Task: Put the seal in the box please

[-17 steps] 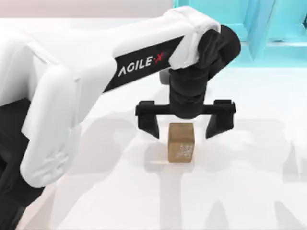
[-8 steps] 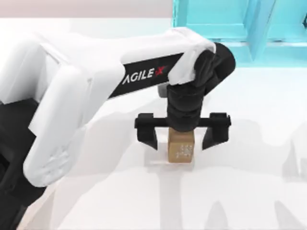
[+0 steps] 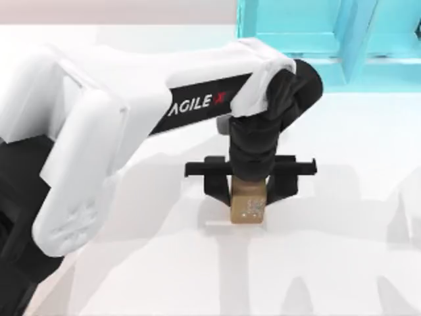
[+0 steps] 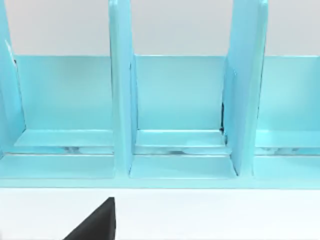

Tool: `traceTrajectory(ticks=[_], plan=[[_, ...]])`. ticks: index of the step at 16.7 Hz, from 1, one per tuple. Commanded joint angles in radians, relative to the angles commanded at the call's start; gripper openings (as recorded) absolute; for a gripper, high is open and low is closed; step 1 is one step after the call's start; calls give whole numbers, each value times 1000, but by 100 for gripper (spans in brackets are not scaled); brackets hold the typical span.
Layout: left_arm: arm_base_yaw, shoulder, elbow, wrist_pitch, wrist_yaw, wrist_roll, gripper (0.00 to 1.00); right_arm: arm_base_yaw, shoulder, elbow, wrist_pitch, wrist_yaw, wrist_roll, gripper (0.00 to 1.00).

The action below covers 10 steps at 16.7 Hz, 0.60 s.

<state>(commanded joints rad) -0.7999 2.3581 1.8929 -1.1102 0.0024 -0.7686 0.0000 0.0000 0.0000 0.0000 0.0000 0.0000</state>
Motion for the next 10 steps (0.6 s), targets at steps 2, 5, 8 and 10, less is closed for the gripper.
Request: traceTrajectory(ticks=[2, 5, 8, 10], plan=[[0, 0, 0, 0, 0, 0, 17, 0, 0, 0, 0, 0, 0, 100], [0, 0, 0, 0, 0, 0, 0, 0, 0, 0, 0, 0, 0, 100], [0, 0, 0, 0, 0, 0, 0, 0, 0, 0, 0, 0, 0, 100], [0, 0, 0, 0, 0, 0, 0, 0, 0, 0, 0, 0, 0, 100]])
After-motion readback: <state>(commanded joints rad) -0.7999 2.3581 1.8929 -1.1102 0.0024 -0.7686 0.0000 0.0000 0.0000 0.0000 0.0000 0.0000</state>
